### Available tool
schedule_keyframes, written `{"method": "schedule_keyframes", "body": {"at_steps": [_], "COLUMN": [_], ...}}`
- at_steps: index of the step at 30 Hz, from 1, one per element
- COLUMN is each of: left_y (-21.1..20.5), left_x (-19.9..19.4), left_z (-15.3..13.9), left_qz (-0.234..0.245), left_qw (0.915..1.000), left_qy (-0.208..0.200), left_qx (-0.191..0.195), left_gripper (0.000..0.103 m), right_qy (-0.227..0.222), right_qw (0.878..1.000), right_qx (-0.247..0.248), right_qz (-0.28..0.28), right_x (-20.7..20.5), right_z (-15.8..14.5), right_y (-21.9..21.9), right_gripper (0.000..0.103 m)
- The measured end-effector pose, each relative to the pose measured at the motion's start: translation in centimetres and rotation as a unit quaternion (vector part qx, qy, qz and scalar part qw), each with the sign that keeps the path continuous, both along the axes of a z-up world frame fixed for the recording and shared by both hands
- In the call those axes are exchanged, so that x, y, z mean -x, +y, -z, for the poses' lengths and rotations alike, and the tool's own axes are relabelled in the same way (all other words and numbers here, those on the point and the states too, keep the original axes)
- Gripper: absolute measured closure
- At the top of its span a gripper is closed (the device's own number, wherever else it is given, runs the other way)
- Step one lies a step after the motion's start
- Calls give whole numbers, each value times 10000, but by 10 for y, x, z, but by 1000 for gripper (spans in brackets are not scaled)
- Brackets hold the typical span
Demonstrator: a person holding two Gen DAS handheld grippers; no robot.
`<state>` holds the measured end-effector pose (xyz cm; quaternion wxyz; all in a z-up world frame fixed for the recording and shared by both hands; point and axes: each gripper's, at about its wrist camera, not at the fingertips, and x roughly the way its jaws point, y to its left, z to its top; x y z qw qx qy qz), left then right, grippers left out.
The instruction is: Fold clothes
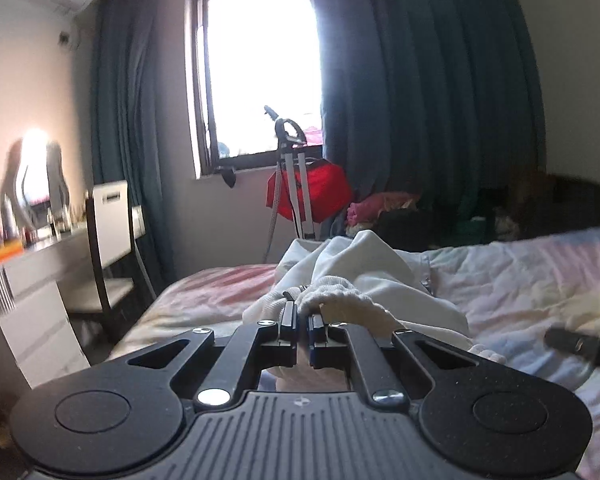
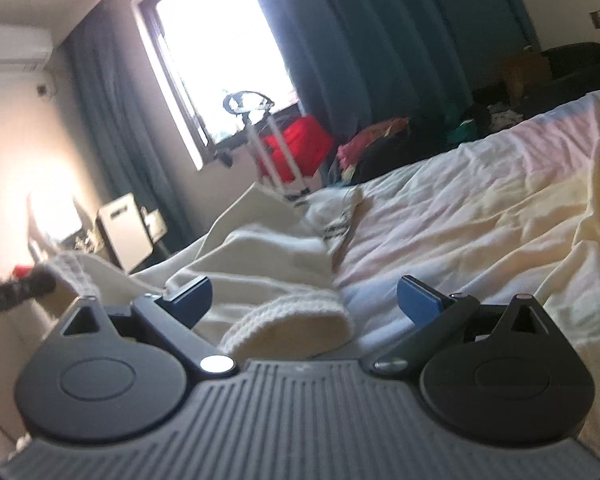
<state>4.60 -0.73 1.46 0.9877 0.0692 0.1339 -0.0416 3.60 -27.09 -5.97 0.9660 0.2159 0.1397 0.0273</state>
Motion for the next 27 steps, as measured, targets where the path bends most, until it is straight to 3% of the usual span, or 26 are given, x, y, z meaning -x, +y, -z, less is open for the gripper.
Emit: {"method": "schedule_keyframes", "body": {"at_steps": [8,14,17,18,20,22,24,27], "left_y": [49,91,104,106,108,104,97,90], "left_x": [-8,-21,-25,-27,-31,-37,-42,-46], "left_z": [16,17,18,19,21,23,25,27], "left_qz": [-129,-486,-580,-604,-646,-676,-701,-691], "left_qw": [9982,9872,9844,9840,9837,9845,9861,9873], "left_qy": [120,233,298,318,354,386,395,397], "left_qx": [580,1503,1637,1645,1640,1574,1455,1376], "left_gripper": [98,98,98,98,98,98,98,98], "right_qy": [677,889,939,974,1037,986,841,473], "right_qw": [9969,9937,9921,9912,9912,9927,9933,9918], "right_qx": [369,650,789,852,767,545,607,1084], "right_qz": [-177,-212,-278,-291,-284,-429,-513,-485], "right_x": [-8,-41,-63,-71,-87,-99,-104,-100], "right_z": [18,38,49,52,59,63,62,58], "right_y": [24,34,44,46,47,49,54,65], "right_gripper": [2,4,19,30,34,46,48,54]}}
